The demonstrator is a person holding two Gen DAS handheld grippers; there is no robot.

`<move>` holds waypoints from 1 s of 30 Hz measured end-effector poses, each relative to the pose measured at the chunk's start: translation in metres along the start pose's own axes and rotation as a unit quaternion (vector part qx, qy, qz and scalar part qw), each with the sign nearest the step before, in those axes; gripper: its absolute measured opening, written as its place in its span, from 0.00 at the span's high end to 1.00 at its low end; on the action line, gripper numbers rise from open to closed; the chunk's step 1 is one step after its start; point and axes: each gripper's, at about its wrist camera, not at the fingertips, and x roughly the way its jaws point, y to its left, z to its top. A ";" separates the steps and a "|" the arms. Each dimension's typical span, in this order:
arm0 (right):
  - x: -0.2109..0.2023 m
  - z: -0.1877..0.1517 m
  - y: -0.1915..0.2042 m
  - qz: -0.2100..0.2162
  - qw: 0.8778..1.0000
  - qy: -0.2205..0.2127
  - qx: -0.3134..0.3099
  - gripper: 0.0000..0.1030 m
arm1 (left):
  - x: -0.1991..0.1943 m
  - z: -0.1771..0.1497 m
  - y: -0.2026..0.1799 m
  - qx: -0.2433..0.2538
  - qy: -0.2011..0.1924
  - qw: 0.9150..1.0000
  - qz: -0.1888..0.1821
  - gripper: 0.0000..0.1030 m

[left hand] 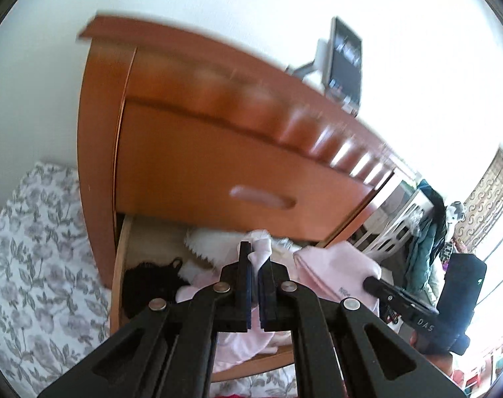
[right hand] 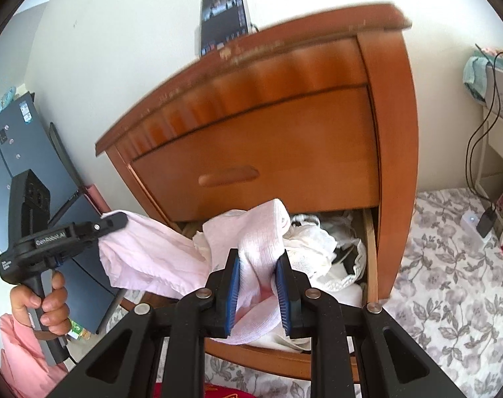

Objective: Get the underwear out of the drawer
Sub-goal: 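Lift the pink cloth out of the drawer with the left tool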

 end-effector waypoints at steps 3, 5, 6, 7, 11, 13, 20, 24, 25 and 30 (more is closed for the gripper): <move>-0.007 0.004 0.000 0.001 1.000 -0.011 0.002 0.78 | -0.014 0.008 -0.004 0.005 -0.021 1.000 -0.001 0.98; -0.011 0.006 0.000 0.000 1.000 -0.015 0.002 0.78 | -0.023 0.014 -0.005 0.006 -0.035 0.999 0.000 0.98; -0.011 0.006 0.000 0.000 1.000 -0.016 0.003 0.78 | -0.030 0.017 -0.005 0.008 -0.046 0.999 0.001 0.98; -0.012 0.007 0.000 0.000 1.000 -0.017 0.003 0.78 | -0.035 0.022 -0.008 0.009 -0.053 0.999 0.003 0.98; -0.015 0.008 -0.001 0.001 1.000 -0.020 0.005 0.78 | -0.062 0.033 -0.004 0.012 -0.087 0.996 0.016 0.98; -0.017 0.008 0.000 0.003 1.000 -0.023 0.005 0.78 | -0.071 0.038 -0.003 0.014 -0.099 0.995 0.023 0.98; -0.026 0.017 0.011 0.010 0.999 -0.040 -0.005 0.78 | -0.119 0.055 -0.003 0.021 -0.160 0.986 0.033 0.98; -0.029 0.022 0.019 0.015 0.999 -0.047 -0.011 0.78 | -0.152 0.059 0.001 0.032 -0.202 0.977 0.058 0.98; -0.030 0.023 0.023 0.017 0.999 -0.048 -0.014 0.78 | -0.159 0.058 0.005 0.033 -0.211 0.974 0.069 0.98; -0.024 0.024 0.044 0.027 0.998 -0.042 -0.031 0.78 | -0.180 0.048 0.033 0.014 -0.220 0.970 0.102 0.98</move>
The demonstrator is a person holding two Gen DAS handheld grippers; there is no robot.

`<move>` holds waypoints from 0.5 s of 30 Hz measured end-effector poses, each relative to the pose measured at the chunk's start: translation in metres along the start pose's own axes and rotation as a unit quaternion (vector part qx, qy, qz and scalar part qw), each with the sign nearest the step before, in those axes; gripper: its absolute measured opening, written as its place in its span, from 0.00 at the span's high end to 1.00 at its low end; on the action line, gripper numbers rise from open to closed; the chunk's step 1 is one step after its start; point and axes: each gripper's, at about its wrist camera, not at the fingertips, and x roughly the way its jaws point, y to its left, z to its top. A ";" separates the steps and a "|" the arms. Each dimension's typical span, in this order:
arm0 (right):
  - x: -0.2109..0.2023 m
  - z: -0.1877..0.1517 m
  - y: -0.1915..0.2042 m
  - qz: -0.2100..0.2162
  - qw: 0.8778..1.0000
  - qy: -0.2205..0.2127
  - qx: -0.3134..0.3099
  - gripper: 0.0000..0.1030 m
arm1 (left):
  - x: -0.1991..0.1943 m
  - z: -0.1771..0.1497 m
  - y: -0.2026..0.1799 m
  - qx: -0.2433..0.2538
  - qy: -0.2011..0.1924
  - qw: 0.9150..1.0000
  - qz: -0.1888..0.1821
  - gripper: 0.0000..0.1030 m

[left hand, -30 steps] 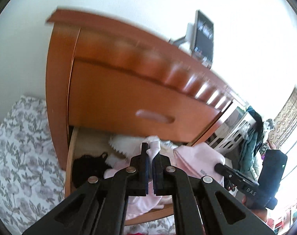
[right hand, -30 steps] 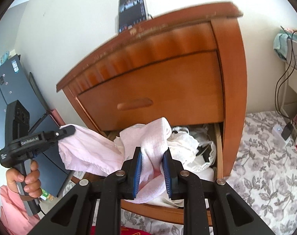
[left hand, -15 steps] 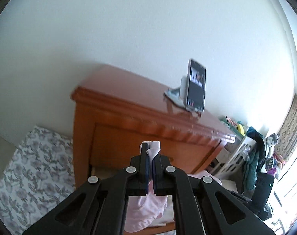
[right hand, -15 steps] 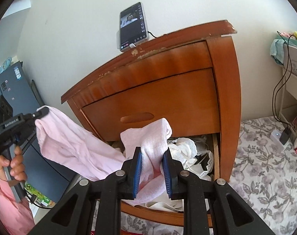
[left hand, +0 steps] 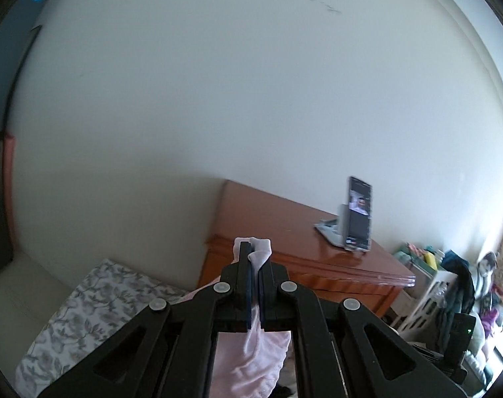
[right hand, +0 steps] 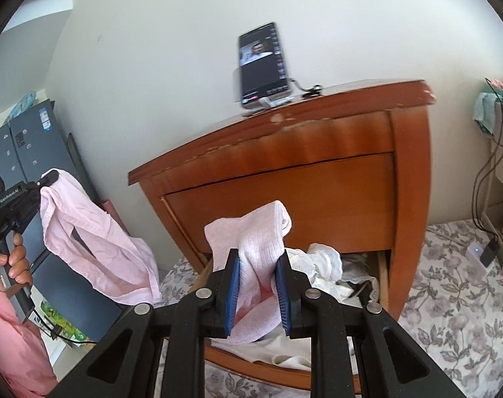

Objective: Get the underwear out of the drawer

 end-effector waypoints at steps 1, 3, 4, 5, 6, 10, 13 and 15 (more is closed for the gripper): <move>0.004 -0.001 0.005 0.002 1.000 0.005 -0.003 0.78 | 0.000 -0.003 0.007 -0.006 0.004 1.000 0.006 0.98; 0.010 -0.003 0.012 0.005 1.000 0.012 -0.005 0.78 | 0.000 -0.011 0.024 -0.019 0.015 0.999 0.022 0.98; 0.013 -0.004 0.016 0.007 1.000 0.015 -0.007 0.78 | 0.000 -0.015 0.033 -0.027 0.021 0.999 0.030 0.98; 0.016 -0.004 0.021 0.007 1.000 0.018 -0.011 0.78 | 0.000 -0.020 0.042 -0.035 0.027 0.998 0.037 0.98; 0.019 -0.004 0.024 0.006 1.000 0.020 -0.014 0.78 | -0.001 -0.023 0.050 -0.043 0.031 0.998 0.040 0.98; 0.022 0.002 0.033 0.001 1.000 0.017 -0.020 0.78 | -0.001 -0.037 0.077 -0.070 0.048 0.995 0.056 0.98; 0.020 0.010 0.042 -0.003 1.000 0.009 -0.029 0.78 | -0.003 -0.046 0.091 -0.083 0.052 0.993 0.059 0.98; 0.018 0.015 0.049 -0.004 0.999 0.003 -0.036 0.78 | -0.001 -0.050 0.096 -0.087 0.055 0.993 0.061 0.98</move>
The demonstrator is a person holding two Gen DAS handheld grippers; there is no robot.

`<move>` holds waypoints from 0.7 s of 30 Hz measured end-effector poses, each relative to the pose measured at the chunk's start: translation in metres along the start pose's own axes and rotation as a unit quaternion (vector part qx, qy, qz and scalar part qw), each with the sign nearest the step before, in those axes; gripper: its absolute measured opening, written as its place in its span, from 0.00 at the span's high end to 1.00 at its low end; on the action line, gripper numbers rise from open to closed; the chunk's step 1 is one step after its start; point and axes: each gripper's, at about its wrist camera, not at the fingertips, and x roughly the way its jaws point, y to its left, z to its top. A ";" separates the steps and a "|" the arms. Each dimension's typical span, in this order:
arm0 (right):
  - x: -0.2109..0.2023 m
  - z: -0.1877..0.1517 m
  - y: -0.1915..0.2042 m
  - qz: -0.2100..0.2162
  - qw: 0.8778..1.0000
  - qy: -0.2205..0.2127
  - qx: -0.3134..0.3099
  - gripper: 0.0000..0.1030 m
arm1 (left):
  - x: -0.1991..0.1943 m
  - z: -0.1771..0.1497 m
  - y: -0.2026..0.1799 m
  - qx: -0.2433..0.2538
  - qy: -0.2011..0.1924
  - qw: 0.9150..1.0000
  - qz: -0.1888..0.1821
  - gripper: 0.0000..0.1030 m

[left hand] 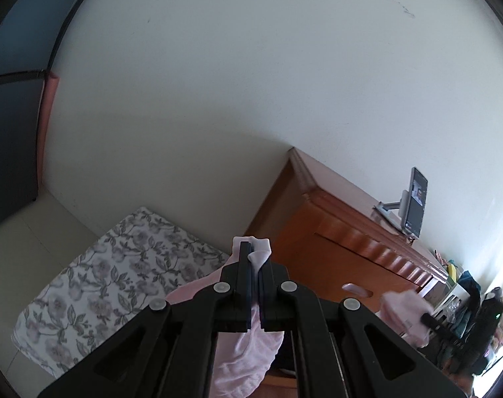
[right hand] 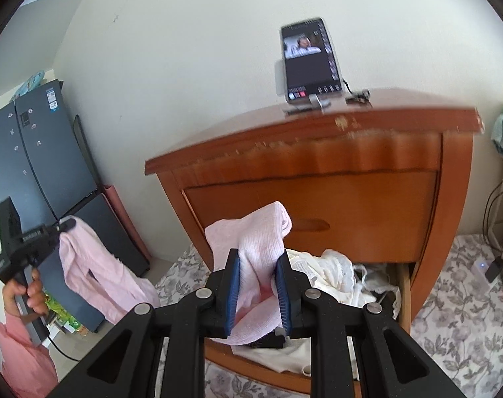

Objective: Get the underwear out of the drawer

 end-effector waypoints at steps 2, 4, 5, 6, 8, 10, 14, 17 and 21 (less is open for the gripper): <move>-0.003 0.007 0.008 0.001 1.000 -0.007 -0.009 0.78 | 0.004 -0.004 0.004 -0.003 0.005 1.000 0.000 0.98; -0.004 0.012 0.015 0.001 1.000 -0.011 -0.017 0.78 | 0.007 -0.008 0.010 -0.009 0.012 1.000 -0.001 0.98; -0.004 0.015 0.018 0.000 1.000 -0.014 -0.020 0.78 | 0.008 -0.010 0.013 -0.011 0.015 1.000 0.000 0.98; -0.004 0.017 0.020 -0.001 1.000 -0.015 -0.023 0.78 | 0.009 -0.011 0.016 -0.013 0.017 1.000 0.001 0.98; -0.006 0.025 0.025 -0.005 0.999 -0.020 -0.029 0.78 | 0.006 -0.013 0.021 -0.017 0.019 1.000 0.002 0.98; -0.006 0.029 0.028 -0.008 0.999 -0.024 -0.032 0.78 | 0.006 -0.014 0.026 -0.021 0.020 1.000 0.004 0.98; 0.011 0.017 0.026 -0.021 0.999 0.007 -0.045 0.78 | 0.010 -0.019 0.033 -0.031 0.028 0.999 0.002 0.98; 0.037 -0.005 0.009 -0.033 0.997 0.065 -0.026 0.78 | 0.014 -0.024 0.035 -0.035 0.038 0.999 0.000 0.98; 0.065 -0.037 -0.015 -0.065 0.989 0.134 -0.014 0.78 | 0.020 -0.028 0.035 -0.034 0.047 0.998 0.001 0.98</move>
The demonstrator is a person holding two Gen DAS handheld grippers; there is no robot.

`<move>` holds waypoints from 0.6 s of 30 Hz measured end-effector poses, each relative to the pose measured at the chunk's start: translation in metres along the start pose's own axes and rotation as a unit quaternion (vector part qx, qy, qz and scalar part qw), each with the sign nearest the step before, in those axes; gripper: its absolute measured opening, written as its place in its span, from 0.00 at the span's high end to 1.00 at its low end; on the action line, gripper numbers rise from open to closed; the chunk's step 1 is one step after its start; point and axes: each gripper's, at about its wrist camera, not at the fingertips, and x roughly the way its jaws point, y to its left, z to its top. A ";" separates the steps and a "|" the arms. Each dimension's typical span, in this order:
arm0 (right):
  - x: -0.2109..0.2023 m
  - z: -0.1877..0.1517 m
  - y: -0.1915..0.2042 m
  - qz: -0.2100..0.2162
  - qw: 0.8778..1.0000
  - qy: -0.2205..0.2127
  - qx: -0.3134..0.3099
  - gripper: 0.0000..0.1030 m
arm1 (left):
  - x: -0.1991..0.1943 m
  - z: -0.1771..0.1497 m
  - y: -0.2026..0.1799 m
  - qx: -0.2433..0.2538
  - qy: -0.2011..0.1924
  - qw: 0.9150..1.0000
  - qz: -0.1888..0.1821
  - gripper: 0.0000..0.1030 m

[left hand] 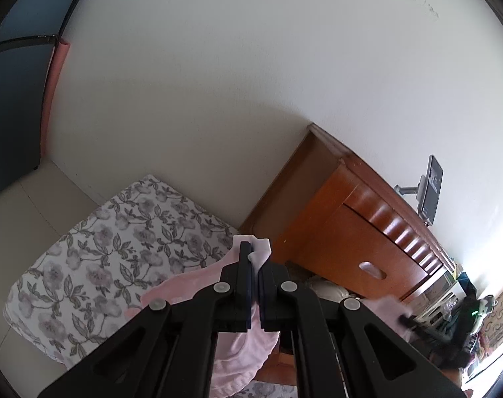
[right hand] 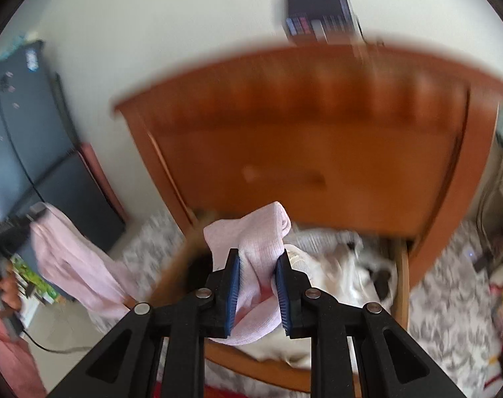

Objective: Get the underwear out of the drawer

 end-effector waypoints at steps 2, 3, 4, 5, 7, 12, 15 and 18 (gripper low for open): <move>0.012 -0.010 -0.011 -0.017 0.999 0.027 0.007 0.78 | 0.002 -0.001 0.000 0.000 0.003 1.000 0.001 0.98; 0.017 -0.014 -0.017 -0.025 0.999 0.039 0.010 0.76 | 0.004 -0.002 0.001 0.000 0.006 1.000 0.001 0.98; 0.018 -0.016 -0.021 -0.030 0.999 0.043 0.012 0.75 | 0.006 -0.004 0.001 0.000 0.008 1.000 0.002 0.98; 0.018 -0.018 -0.025 -0.038 0.998 0.047 0.013 0.75 | 0.008 -0.005 0.001 0.000 0.011 1.000 0.002 0.98; 0.018 -0.022 -0.032 -0.053 0.997 0.054 0.011 0.70 | 0.012 -0.007 0.000 0.001 0.017 1.000 0.002 0.98; 0.014 -0.023 -0.040 -0.068 0.996 0.058 0.007 0.56 | 0.021 -0.011 -0.003 0.003 0.027 1.000 0.000 0.98; 0.015 -0.023 -0.037 -0.063 0.996 0.059 -0.001 0.56 | 0.025 -0.014 -0.005 0.006 0.032 0.999 0.001 0.98; 0.026 -0.023 -0.031 -0.062 0.996 0.068 -0.016 0.56 | 0.028 -0.016 -0.006 0.006 0.036 0.999 0.000 0.98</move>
